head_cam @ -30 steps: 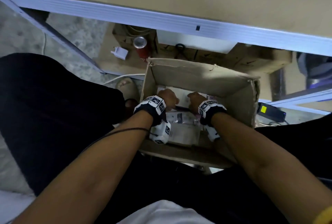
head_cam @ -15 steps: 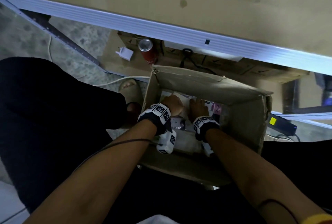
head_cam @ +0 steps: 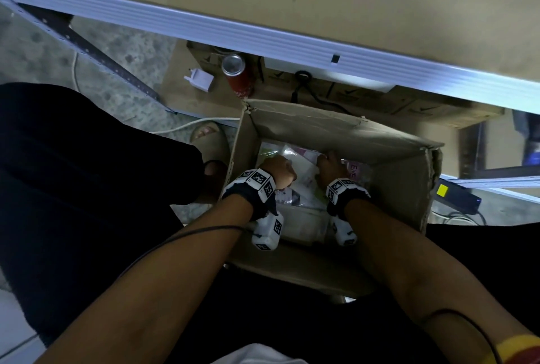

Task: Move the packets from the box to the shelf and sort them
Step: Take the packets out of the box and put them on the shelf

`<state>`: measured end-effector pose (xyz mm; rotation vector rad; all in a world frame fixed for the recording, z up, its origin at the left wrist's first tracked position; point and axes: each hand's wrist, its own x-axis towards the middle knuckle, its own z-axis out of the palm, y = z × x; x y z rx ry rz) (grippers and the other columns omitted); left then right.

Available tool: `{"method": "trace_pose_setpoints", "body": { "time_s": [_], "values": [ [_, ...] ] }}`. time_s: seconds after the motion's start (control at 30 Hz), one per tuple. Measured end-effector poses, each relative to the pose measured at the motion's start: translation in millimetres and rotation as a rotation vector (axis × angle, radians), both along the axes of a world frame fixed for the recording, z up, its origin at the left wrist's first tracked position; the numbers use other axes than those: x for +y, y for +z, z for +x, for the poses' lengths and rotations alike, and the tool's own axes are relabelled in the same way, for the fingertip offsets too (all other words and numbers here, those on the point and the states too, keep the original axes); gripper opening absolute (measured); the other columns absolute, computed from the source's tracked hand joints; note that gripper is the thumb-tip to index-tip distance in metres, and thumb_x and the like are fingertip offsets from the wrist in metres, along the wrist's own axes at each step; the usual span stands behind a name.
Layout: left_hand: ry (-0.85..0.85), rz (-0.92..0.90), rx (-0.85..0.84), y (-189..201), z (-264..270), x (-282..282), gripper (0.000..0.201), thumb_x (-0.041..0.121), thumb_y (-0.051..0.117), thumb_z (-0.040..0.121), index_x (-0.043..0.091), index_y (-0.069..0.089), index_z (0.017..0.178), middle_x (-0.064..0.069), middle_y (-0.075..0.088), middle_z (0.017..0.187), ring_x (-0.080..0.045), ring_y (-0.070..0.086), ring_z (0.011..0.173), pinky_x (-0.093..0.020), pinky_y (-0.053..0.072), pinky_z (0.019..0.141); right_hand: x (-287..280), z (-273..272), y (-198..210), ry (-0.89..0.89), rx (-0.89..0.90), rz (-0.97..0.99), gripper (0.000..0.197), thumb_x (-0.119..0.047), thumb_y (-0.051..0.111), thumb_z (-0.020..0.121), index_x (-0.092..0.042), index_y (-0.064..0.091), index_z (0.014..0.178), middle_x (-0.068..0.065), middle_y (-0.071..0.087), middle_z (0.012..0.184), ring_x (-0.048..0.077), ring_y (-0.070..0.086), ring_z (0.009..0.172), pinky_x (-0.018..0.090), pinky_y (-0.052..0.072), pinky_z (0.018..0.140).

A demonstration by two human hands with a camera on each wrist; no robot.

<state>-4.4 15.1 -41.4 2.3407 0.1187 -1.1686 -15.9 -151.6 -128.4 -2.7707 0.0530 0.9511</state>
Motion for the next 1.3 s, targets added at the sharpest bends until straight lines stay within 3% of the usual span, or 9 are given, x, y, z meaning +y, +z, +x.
{"method": "trace_pose_setpoints", "body": {
  "time_s": [0.13,0.33,0.47,0.6,0.73,0.97,1.03,1.17,1.3],
  "values": [
    [0.023,-0.064,0.095,-2,1,3,0.028,0.007,0.054,0.097,-0.01,0.068,0.114,-0.025,0.069,0.118,-0.036,0.066,0.111,-0.044,0.055,0.096,-5,1,1,0.058,0.072,0.055,0.053,-0.009,0.059,0.094,-0.006,0.042,0.143,0.019,0.031,0.154,0.036,0.032,0.143,0.041,0.032,0.116],
    [0.076,-0.064,0.145,-4,-4,5,0.026,0.01,0.058,0.096,-0.006,0.071,0.111,-0.022,0.072,0.112,-0.036,0.071,0.102,-0.045,0.058,0.091,1,0,5,0.07,0.115,0.006,0.055,-0.016,0.062,0.093,-0.006,0.042,0.143,0.017,0.036,0.152,0.035,0.037,0.14,0.047,0.036,0.113],
    [0.066,-0.044,0.172,-7,-10,6,0.026,0.012,0.057,0.096,-0.002,0.07,0.114,-0.019,0.072,0.112,-0.032,0.072,0.1,-0.038,0.059,0.083,-1,-6,6,-0.027,0.159,0.051,0.075,-0.019,0.061,0.095,-0.002,0.019,0.155,0.023,0.038,0.15,0.036,0.04,0.138,0.043,0.039,0.111],
    [0.034,-0.016,0.209,-11,-11,3,0.028,0.015,0.058,0.097,-0.004,0.068,0.116,-0.018,0.072,0.114,-0.031,0.071,0.102,-0.031,0.056,0.065,-6,-2,15,-0.142,0.17,0.141,0.059,-0.013,0.065,0.092,-0.003,0.039,0.145,0.021,0.05,0.142,0.032,0.052,0.129,0.039,0.045,0.105],
    [-0.017,0.022,0.216,-16,-14,-2,0.04,0.01,0.058,0.097,0.0,0.057,0.136,-0.02,0.065,0.129,-0.034,0.069,0.108,-0.04,0.058,0.088,-11,-2,22,-0.158,0.198,0.219,0.046,-0.011,0.066,0.091,0.0,0.056,0.134,0.019,0.059,0.135,0.031,0.057,0.122,0.036,0.047,0.102],
    [-0.123,0.063,0.189,-28,-19,-3,0.053,0.01,0.055,0.098,0.006,0.042,0.15,-0.019,0.051,0.147,-0.036,0.059,0.124,-0.038,0.055,0.095,-17,-8,40,-0.209,0.158,0.273,0.005,-0.01,0.075,0.082,-0.008,0.071,0.085,0.016,0.069,0.115,0.03,0.064,0.11,0.032,0.052,0.092],
    [-0.154,0.089,0.17,-31,-19,-2,0.051,0.012,0.056,0.098,0.007,0.045,0.148,-0.019,0.059,0.138,-0.034,0.061,0.121,-0.037,0.054,0.097,-19,-9,42,-0.229,0.124,0.29,0.02,-0.008,0.078,0.079,-0.016,0.063,0.07,0.014,0.072,0.108,0.029,0.066,0.105,0.031,0.053,0.087],
    [-0.27,0.149,0.161,-39,-18,0,0.036,0.01,0.06,0.095,0.002,0.062,0.13,-0.016,0.064,0.131,-0.03,0.063,0.118,-0.035,0.054,0.097,-23,-7,58,-0.248,0.034,0.26,0.009,-0.01,0.079,0.077,-0.011,0.073,0.084,0.005,0.075,0.097,0.022,0.068,0.094,0.024,0.049,0.076],
    [-0.421,0.237,0.069,-45,-21,-8,0.032,0.018,0.052,0.099,0.002,0.065,0.124,-0.016,0.063,0.131,-0.03,0.061,0.121,-0.034,0.049,0.098,-28,-3,79,-0.272,-0.047,0.224,0.011,-0.014,0.076,0.079,-0.02,0.068,0.085,0.002,0.072,0.098,0.023,0.068,0.096,0.038,0.056,0.085]
  ]
}}
